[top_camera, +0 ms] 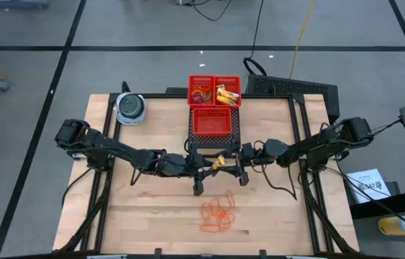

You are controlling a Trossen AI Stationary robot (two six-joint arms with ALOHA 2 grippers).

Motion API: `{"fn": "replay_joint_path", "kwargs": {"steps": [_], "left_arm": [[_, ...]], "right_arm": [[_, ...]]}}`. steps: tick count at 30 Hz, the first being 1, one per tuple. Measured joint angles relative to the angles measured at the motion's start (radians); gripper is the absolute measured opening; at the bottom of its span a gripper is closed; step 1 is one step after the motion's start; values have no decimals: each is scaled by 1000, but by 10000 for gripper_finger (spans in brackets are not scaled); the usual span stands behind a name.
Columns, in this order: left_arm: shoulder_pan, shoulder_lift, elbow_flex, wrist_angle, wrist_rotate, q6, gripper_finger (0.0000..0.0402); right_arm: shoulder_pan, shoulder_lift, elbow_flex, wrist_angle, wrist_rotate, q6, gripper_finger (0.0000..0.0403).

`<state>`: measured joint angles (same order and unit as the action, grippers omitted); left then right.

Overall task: Pick & Place Office Desk Supplies
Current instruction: Put the yellow pack of crayon in the top right red bin on the shelf

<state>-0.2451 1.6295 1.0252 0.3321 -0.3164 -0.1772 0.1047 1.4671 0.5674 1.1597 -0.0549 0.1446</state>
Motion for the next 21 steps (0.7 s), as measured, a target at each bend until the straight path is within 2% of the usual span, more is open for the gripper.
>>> {"fn": "replay_joint_path", "kwargs": {"steps": [6, 8, 15, 21], "left_arm": [[2, 0, 0, 1, -6, 1, 94], [7, 0, 0, 2, -11, -12, 106], [10, -1, 1, 36, -25, -60, 211], [-1, -2, 2, 96, -27, -26, 274]], "right_arm": [[0, -2, 0, -11, -3, 9, 163], [0, -2, 0, -12, -2, 9, 143], [0, -2, 0, -12, 1, -2, 81], [-15, -3, 0, 30, -3, -10, 67]]}}
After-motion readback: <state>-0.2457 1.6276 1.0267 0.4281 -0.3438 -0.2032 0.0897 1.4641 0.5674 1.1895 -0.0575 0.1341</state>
